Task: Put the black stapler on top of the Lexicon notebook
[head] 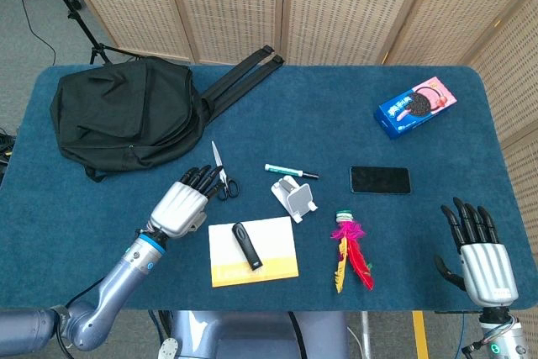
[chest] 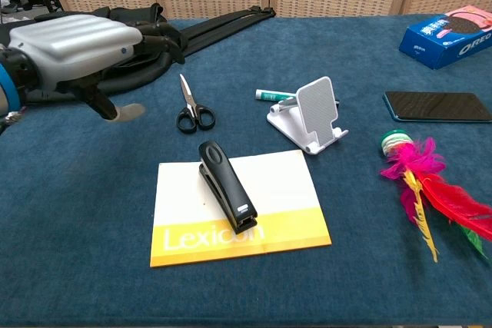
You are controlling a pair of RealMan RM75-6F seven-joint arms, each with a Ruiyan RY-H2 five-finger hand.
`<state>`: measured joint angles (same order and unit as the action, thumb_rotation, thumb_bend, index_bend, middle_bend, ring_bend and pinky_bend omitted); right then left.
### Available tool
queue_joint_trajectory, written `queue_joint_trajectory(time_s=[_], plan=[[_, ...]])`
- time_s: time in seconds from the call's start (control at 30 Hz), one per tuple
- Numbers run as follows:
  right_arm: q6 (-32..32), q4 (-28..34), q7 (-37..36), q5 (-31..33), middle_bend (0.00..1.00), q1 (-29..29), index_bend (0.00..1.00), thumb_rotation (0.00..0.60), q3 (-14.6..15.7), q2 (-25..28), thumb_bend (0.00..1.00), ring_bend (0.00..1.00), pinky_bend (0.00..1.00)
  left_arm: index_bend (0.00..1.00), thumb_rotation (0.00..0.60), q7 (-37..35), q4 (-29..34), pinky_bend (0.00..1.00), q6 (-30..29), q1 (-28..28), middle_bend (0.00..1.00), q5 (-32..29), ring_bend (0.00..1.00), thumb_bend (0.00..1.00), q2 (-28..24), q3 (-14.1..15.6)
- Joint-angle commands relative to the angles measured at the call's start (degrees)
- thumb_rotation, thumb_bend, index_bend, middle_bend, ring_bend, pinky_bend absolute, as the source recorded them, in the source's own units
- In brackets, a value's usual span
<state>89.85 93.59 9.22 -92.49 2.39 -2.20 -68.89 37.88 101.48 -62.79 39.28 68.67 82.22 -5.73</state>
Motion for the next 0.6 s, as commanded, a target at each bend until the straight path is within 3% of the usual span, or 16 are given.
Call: queue_joint_trajectory(time_s=[0.03,0.33,0.6], plan=[[-0.17,-0.03,0.2,-0.06,0.0,0.06,0.07,0.6,0.09,-0.11,0.34,0.0,0.0,0.16,0.6,0.44,1.26,0.1,-1.2,-1.36,0.0,-1.44,0.0,0.36,-2.59,0.58],[-0.32,-0.08,0.47,-0.33,0.0,0.14,0.07,0.6,0.26,-0.25,0.34,0.0,0.0,0.15,0.6,-5.4,4.43,0.1,-3.84,-5.51,0.0,-1.77,0.0,0.36,-10.11,1.86],[-0.37,-0.09,0.86,-0.78,0.0,0.18,0.07,0.6,0.53,-0.43,0.34,0.0,0.0,0.15,0.6,-15.32,5.13,0.1,-9.96,-12.89,0.0,6.52,0.0,0.36,-16.57,6.69]])
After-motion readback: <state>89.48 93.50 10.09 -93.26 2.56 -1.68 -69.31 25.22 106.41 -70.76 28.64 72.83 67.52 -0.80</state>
